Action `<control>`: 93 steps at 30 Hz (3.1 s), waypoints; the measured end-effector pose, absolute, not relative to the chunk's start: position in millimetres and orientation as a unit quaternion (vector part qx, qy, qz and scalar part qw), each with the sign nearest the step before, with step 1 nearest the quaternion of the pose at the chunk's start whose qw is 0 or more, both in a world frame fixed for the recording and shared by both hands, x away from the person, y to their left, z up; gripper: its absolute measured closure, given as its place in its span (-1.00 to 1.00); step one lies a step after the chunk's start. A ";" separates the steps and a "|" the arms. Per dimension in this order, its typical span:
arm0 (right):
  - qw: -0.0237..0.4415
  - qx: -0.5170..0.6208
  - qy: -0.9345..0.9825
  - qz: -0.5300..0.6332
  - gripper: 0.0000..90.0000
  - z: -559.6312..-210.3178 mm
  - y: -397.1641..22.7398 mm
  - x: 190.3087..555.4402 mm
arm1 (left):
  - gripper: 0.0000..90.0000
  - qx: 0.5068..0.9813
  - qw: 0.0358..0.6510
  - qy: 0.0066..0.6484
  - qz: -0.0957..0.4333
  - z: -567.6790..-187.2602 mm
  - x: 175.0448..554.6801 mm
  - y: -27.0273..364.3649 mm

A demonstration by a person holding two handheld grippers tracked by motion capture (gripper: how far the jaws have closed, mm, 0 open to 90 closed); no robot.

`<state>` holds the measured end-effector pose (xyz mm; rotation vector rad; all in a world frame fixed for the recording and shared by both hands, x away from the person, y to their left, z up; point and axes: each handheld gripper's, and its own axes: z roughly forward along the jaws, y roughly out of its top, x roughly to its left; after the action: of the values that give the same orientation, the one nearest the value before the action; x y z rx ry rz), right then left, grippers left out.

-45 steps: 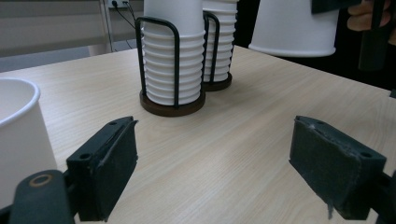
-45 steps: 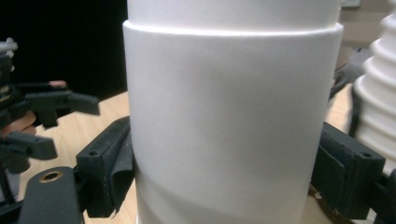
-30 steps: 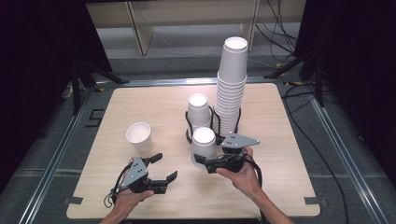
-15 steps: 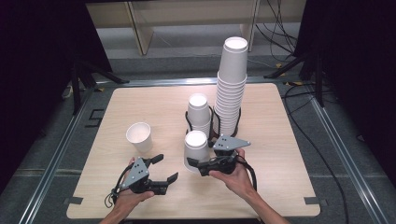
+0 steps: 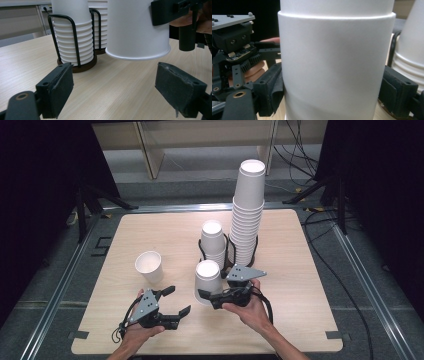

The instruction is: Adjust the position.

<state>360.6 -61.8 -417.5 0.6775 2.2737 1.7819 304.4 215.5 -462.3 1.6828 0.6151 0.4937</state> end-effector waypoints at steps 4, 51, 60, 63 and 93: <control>0.078 0.222 0.762 0.604 -0.61 -417.5 -55.7 359.6 | -0.67 0.725 0.600 0.265 0.208 -462.3 304.2 214.4; 0.036 0.151 0.761 0.630 -0.60 -418.8 0.1 337.1 | -0.89 0.720 0.622 0.254 0.172 -453.7 295.1 207.3; 0.040 0.150 0.767 0.622 -0.67 -413.4 -2.2 335.9 | -0.82 0.727 0.612 0.246 0.188 -449.6 292.1 208.5; 0.047 0.142 0.771 0.618 -0.67 -409.4 -2.4 335.7 | -0.79 0.730 0.611 0.242 0.191 -449.4 292.1 209.1; 0.030 0.088 0.851 0.516 -0.66 -341.0 -25.4 351.9 | -0.71 0.759 0.579 0.224 0.195 -452.4 292.7 204.6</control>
<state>351.9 -25.4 -341.0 0.2712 2.6240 1.5919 292.7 204.6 -452.4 1.7754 0.5237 0.4558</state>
